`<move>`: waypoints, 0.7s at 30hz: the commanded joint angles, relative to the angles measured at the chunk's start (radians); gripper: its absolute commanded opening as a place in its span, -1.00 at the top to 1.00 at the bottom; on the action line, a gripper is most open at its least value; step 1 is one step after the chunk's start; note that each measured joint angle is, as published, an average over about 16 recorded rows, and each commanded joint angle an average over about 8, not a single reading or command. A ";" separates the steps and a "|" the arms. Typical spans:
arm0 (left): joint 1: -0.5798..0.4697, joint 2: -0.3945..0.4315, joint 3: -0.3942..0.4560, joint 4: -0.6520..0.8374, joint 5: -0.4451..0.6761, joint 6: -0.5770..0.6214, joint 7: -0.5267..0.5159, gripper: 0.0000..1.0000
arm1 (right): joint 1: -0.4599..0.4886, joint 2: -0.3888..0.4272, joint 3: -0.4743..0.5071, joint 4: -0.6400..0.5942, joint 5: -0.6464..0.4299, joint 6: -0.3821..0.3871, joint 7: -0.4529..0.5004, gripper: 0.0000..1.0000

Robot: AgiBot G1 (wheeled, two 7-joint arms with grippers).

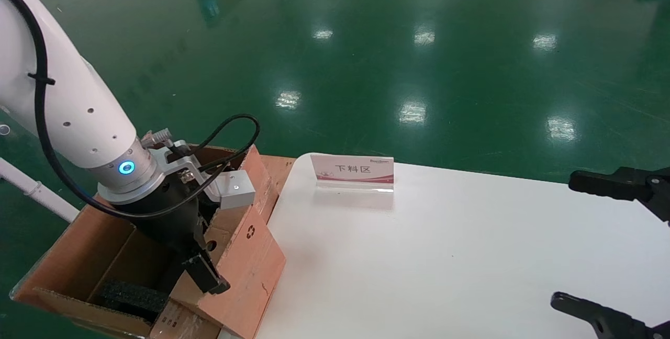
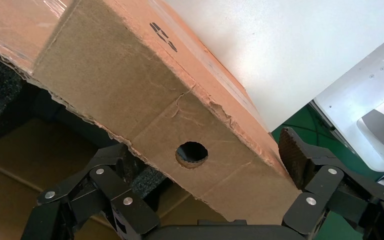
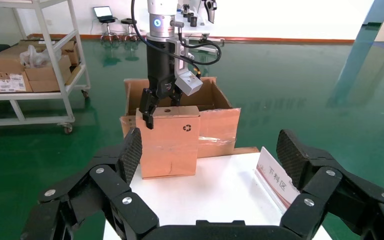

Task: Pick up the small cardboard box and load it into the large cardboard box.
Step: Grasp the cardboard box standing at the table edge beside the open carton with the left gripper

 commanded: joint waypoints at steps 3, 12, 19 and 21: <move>0.000 0.000 0.000 0.000 0.001 0.000 0.000 -0.09 | 0.000 0.000 0.000 0.000 0.000 0.000 0.000 -1.00; -0.002 -0.002 -0.002 0.000 -0.003 0.002 -0.002 1.00 | 0.000 0.000 0.000 0.000 0.000 0.000 0.000 1.00; -0.003 -0.002 -0.003 0.000 -0.004 0.003 -0.003 1.00 | 0.000 0.000 0.000 0.000 0.000 0.000 0.000 1.00; -0.003 -0.002 -0.004 -0.001 -0.004 0.003 -0.003 1.00 | 0.000 0.000 0.000 0.000 0.000 0.000 0.000 1.00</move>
